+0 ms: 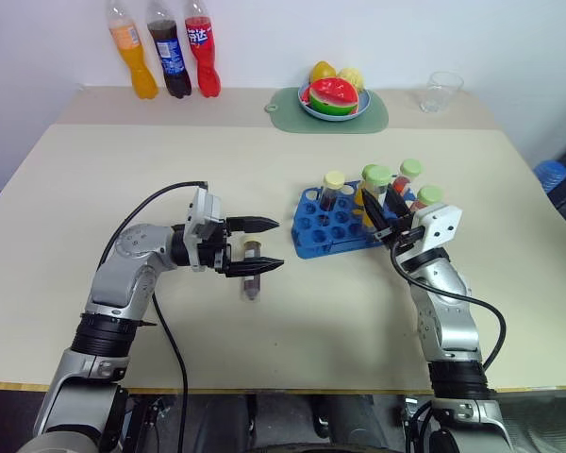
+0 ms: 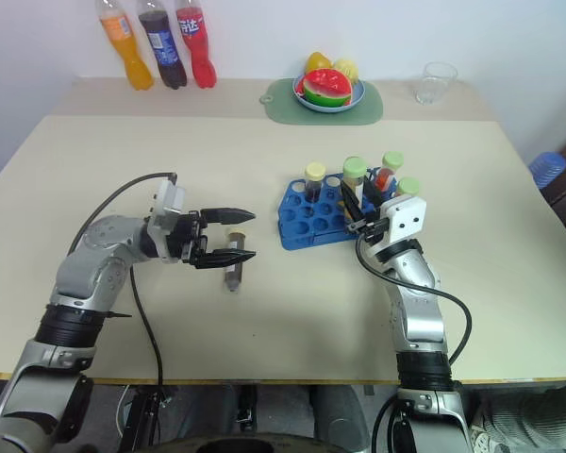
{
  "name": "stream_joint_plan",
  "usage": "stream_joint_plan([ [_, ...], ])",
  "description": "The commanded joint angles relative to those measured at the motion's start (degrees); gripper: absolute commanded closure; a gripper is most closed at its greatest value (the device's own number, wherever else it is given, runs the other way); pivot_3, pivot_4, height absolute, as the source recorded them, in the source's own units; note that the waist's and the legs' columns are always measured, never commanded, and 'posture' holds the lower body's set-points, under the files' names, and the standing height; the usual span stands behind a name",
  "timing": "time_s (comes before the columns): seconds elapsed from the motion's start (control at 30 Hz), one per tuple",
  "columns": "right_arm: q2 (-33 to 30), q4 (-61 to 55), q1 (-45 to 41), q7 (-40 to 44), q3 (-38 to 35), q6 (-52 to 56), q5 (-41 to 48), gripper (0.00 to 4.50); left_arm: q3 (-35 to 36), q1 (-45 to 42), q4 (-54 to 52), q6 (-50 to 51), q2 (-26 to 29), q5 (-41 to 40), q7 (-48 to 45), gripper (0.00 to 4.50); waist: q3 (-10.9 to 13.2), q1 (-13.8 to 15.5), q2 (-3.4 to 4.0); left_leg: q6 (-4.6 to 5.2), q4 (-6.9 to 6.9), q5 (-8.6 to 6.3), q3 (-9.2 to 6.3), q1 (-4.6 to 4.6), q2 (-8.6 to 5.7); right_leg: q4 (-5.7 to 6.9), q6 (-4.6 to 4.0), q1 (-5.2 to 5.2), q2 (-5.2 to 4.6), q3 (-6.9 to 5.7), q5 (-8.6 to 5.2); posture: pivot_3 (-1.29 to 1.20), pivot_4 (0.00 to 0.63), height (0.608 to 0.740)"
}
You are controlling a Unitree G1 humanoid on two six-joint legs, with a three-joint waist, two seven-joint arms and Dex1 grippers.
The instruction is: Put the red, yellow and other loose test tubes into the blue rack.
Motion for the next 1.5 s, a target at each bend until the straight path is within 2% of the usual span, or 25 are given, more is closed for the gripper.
stream_joint_plan([
  [0.03, -0.91, 0.48, -0.62, -0.91, -1.51, -3.27, 0.78, 3.59, 1.39, 0.20, -1.99, -0.59, 0.70, -0.35, 0.57, 0.77, 0.00, -0.01, 0.00, 0.00, 0.00, 0.00, 0.00, 0.00, 0.00, 0.01, 0.00, 0.00, 0.00, 0.00, 0.00, 0.00, 0.150, 0.740],
  [0.6, 1.26, 6.80, -0.14, -1.48, 2.31, -7.90, -0.14, 3.59, 1.56, 0.77, -2.61, -0.76, 0.79, -0.40, 1.74, 0.77, 0.00, -0.16, 0.00, 0.00, 0.00, 0.00, 0.00, 0.02, 0.01, 0.04, 0.00, 0.00, 0.00, 0.00, 0.00, 0.00, 0.150, 0.740],
  [0.7, 1.13, 7.73, -0.39, 0.64, 2.22, -7.37, 2.64, 3.59, 1.96, 1.01, -2.62, -1.17, 0.25, -0.42, 3.07, 0.77, 0.00, -0.18, 0.00, 0.00, -0.01, 0.00, -0.02, 0.04, 0.02, 0.06, 0.00, 0.00, 0.01, 0.00, 0.00, 0.00, 0.150, 0.740],
  [0.77, 0.60, 8.27, -0.64, 0.33, 1.82, -8.55, 2.22, 2.63, 2.96, 1.13, -3.04, 0.12, -0.48, -1.60, 5.07, 0.77, 0.00, -0.23, 0.00, 0.00, -0.01, 0.00, -0.01, 0.03, 0.02, 0.06, 0.00, 0.00, 0.01, 0.00, 0.00, 0.00, 0.150, 0.740],
  [0.87, -1.31, 8.90, -0.83, -3.23, 1.39, -11.20, -3.11, 1.13, 4.95, 1.36, -3.94, 2.81, -1.28, -2.93, 9.47, 0.77, 0.01, -0.18, 0.01, 0.00, -0.01, 0.00, -0.02, 0.03, 0.02, 0.07, 0.00, 0.00, 0.00, 0.00, 0.00, 0.00, 0.150, 0.740],
  [0.93, -2.89, 7.27, 0.18, -2.23, 1.77, -11.09, -3.62, 0.13, 5.91, 1.74, -4.70, 3.21, -1.71, -2.39, 12.63, 0.77, 0.01, -0.10, 0.01, 0.00, -0.01, 0.00, -0.02, 0.03, 0.01, 0.07, 0.00, -0.01, -0.02, 0.01, 0.00, 0.00, 0.150, 0.740],
  [1.07, -8.11, 0.08, 4.83, 1.02, 1.73, -8.44, -3.13, 0.13, 7.14, 3.27, -7.88, 3.97, -2.27, 0.12, 21.06, 0.77, 0.01, 0.22, 0.01, 0.00, -0.01, 0.00, -0.03, 0.02, -0.02, 0.05, 0.01, 0.02, -0.06, 0.01, 0.00, 0.00, 0.150, 0.740],
  [1.13, -11.75, -4.06, 8.61, 3.49, 0.87, -6.31, -1.78, 0.13, 7.90, 3.61, -10.32, 7.39, -2.26, 0.80, 26.98, 0.77, 0.01, 0.21, 0.01, 0.00, -0.01, 0.00, -0.05, 0.02, -0.02, 0.04, 0.01, 0.02, -0.06, 0.01, 0.00, 0.00, 0.150, 0.740],
  [1.27, -19.39, -13.29, 17.46, 9.90, -2.05, -0.95, 3.93, 0.13, 11.89, 2.82, -17.18, 24.39, -1.64, -4.36, 39.78, 0.77, 0.01, 0.16, 0.00, 0.00, -0.01, 0.00, -0.15, 0.04, -0.01, 0.06, 0.02, 0.05, -0.07, 0.02, 0.00, 0.00, 0.150, 0.740],
  [1.4, -27.15, -20.58, 24.96, 17.31, -5.48, 3.20, 9.46, 0.13, 16.22, -4.78, -18.50, 57.04, 1.75, -9.96, 50.86, 0.77, 0.02, 0.05, -0.05, 0.00, 0.00, 0.00, -0.27, 0.12, -0.01, 0.10, 0.05, 0.12, -0.02, 0.01, -0.01, 0.00, 0.150, 0.740],
  [1.5, -30.12, -22.20, 25.85, 20.25, -6.44, 5.16, 11.55, 0.13, 20.11, -12.38, -13.09, 74.23, 0.47, -14.01, 54.39, 0.77, 0.04, 0.02, -0.09, 0.00, 0.01, 0.00, -0.28, 0.27, -0.01, 0.09, 0.06, 0.23, 0.02, 0.01, -0.02, 0.00, 0.150, 0.740],
])
